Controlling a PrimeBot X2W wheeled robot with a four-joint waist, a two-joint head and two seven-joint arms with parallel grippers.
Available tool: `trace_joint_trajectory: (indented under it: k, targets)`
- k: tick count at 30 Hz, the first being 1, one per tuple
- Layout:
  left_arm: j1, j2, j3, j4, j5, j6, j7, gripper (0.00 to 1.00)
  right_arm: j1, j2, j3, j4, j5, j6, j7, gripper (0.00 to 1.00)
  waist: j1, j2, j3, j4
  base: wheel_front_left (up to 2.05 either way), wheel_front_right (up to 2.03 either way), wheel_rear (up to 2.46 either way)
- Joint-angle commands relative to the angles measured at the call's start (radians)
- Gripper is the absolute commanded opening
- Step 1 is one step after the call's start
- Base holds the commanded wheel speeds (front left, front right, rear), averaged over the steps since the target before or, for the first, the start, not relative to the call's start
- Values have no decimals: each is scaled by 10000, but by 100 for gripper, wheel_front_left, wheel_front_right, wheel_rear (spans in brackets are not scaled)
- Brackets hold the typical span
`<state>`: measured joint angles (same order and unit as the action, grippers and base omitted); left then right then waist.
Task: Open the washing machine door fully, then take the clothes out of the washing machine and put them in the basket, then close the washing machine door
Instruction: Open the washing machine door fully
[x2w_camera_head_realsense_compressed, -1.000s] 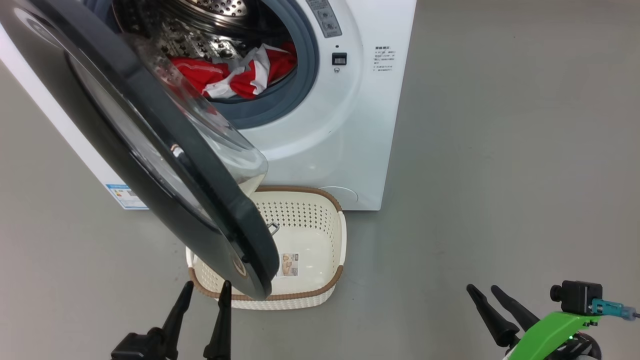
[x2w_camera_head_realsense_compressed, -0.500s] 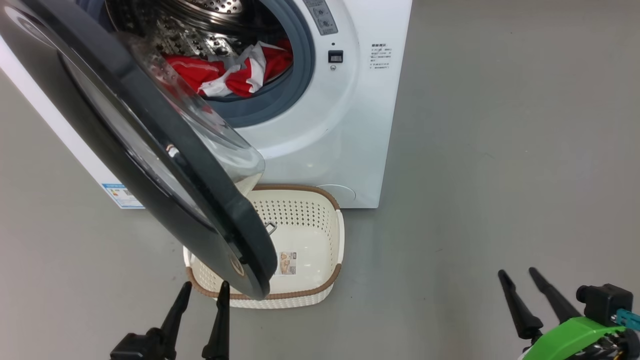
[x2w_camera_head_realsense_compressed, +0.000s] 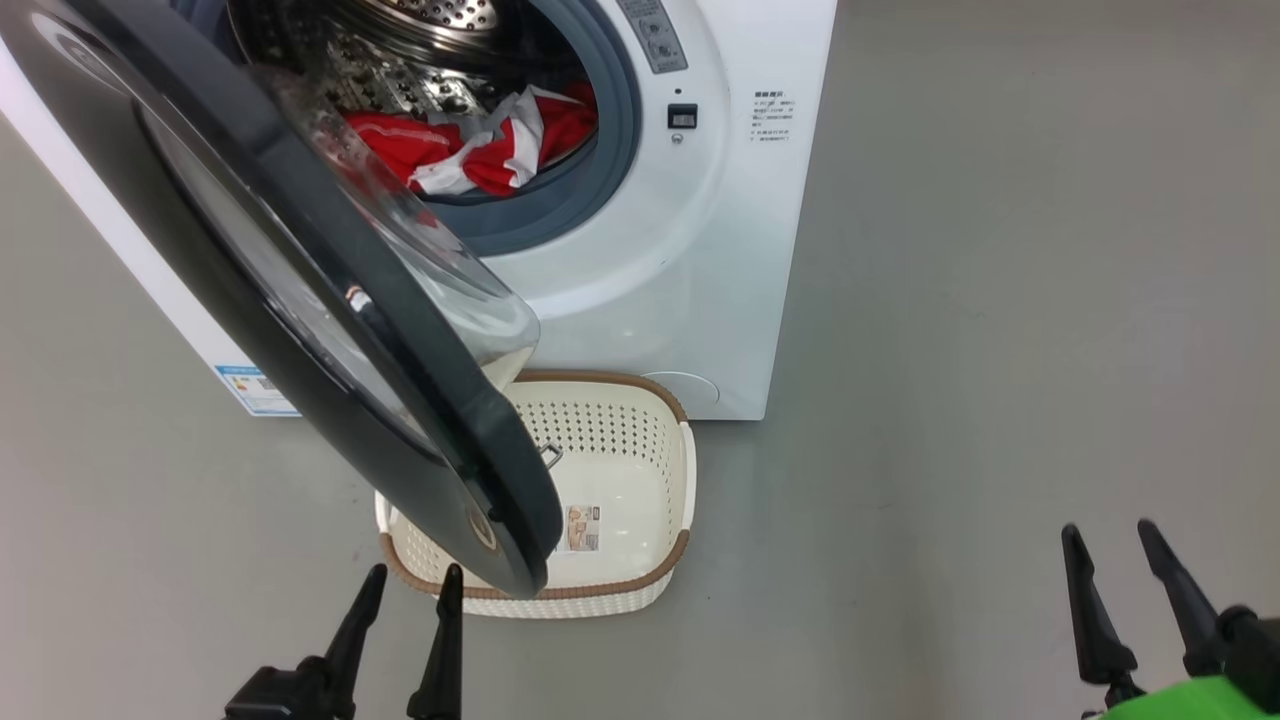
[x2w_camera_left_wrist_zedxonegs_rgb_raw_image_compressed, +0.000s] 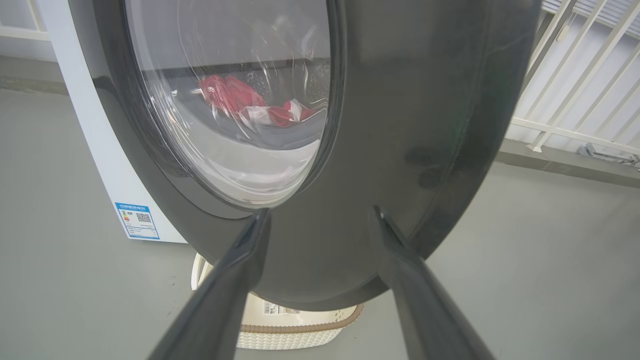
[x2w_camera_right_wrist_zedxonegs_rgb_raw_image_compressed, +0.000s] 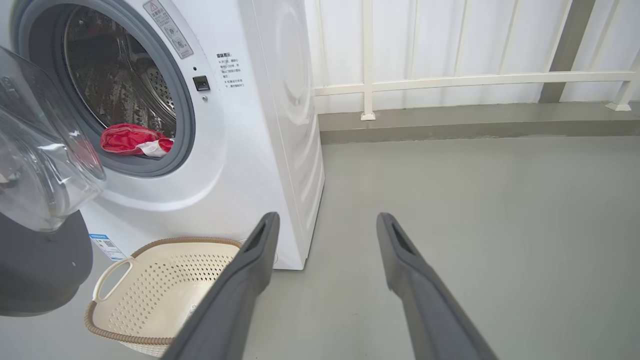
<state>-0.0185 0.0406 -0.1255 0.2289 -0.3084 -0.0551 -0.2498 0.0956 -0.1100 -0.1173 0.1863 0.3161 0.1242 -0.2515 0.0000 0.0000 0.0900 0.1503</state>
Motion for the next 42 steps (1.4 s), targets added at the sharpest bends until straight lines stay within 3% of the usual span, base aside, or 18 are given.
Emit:
trace_joint_trajectory:
  k: [1, 29, 30, 31, 32, 33, 42]
  targets:
    - [-110, 97, 301, -215, 85, -51, -120, 100, 40, -112, 142, -257, -77, 65, -102, 100, 0, 0, -13, 7, 0, 0, 0]
    - [-32, 97, 141, -252, 16, 2, -120, 100, 484, 163, 48, -391, -507, 65, -103, 100, 0, 0, -163, 117, 0, 0, 0]
    - [-29, 97, 131, -258, 10, 1, -120, 100, 443, 127, 127, -465, -504, 65, -103, 95, 0, 0, -172, 132, 0, 0, 0]
    - [-24, 97, 121, -263, -2, 3, -120, 100, 393, 107, 178, -544, -487, 65, -103, 47, 0, 0, -176, 146, 0, 0, 0]
    - [-17, 97, 111, -263, -20, 14, -120, 100, 334, 109, 203, -606, -433, 65, -103, 31, 0, 0, -183, 162, 0, 0, 0]
    - [-11, 97, 94, -257, -41, 27, -120, 100, 265, 91, 259, -665, -388, 65, -103, 0, 0, 0, -193, 187, 0, 0, 0]
    - [27, 97, -102, -283, -191, 126, -120, 100, -1099, -170, 1508, -1364, 1407, 65, -103, 0, 0, 0, -255, 571, 0, 0, 0]
